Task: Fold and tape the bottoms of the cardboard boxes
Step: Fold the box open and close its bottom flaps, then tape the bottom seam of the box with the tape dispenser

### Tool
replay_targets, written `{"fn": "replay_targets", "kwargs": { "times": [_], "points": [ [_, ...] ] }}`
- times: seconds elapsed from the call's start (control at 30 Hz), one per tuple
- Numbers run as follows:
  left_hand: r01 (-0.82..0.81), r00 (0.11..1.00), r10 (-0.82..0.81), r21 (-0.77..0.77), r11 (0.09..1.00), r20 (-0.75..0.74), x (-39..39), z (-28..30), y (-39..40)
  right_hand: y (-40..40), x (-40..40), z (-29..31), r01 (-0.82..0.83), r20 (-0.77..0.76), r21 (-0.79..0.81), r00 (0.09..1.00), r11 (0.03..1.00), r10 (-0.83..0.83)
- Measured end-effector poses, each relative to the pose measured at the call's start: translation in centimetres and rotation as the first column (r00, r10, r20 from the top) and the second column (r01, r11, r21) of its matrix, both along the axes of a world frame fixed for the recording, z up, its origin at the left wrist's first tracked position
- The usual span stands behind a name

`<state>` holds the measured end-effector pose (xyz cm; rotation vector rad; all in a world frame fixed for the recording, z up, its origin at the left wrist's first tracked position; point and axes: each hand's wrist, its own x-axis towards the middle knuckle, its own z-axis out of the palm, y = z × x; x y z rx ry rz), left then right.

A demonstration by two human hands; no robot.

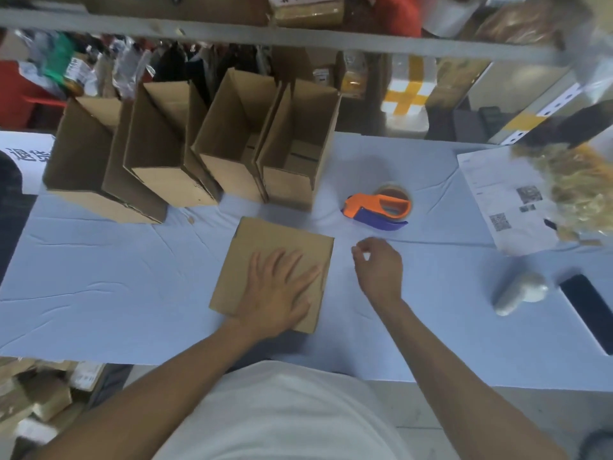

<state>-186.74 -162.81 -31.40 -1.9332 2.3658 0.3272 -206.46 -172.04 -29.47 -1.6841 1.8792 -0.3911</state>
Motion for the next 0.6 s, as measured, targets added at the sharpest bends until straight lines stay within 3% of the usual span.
{"fn": "replay_targets", "kwargs": {
  "times": [0.07, 0.23, 0.37, 0.47, 0.5, 0.53, 0.6],
  "points": [
    [-0.001, 1.0, 0.001, -0.052, 0.999, 0.004, -0.1, -0.3, 0.0, -4.6, -1.7, -0.6, -0.026, -0.158, -0.079, 0.987, 0.997, 0.014],
    [-0.012, 0.999, 0.014, -0.083, 0.996, 0.028, -0.3, -0.5, 0.0, -10.2, -2.2, -3.6, -0.238, -0.367, 0.11, 0.893, 0.965, 0.262],
    [-0.069, 0.997, 0.067, -0.034, 0.997, -0.045, -0.6, -0.1, 0.6, -9.6, -3.1, -4.0, -0.389, -0.279, 0.007, 0.884, 0.921, 0.376],
    [-0.135, 0.986, 0.138, 0.039, 0.99, -0.094, -0.5, 1.6, -1.0, -5.8, -3.9, -1.6, -0.319, -0.097, -0.11, 0.946, 0.941, 0.309],
    [-0.204, 0.953, 0.222, 0.103, 0.973, -0.207, -0.6, 2.4, -2.1, -4.0, -4.1, -0.2, -0.244, -0.05, -0.068, 0.969, 0.967, 0.241],
    [-0.286, 0.852, 0.346, 0.205, 0.936, -0.393, -0.8, 3.3, -3.2, -2.2, -4.3, 1.1, -0.169, 0.015, -0.008, 0.986, 0.986, 0.169],
    [-0.361, 0.482, 0.541, 0.406, 0.839, -0.689, -1.3, 4.8, -5.4, 0.9, -5.1, 3.1, -0.117, 0.147, 0.114, 0.984, 0.987, 0.099]
  ]
}}
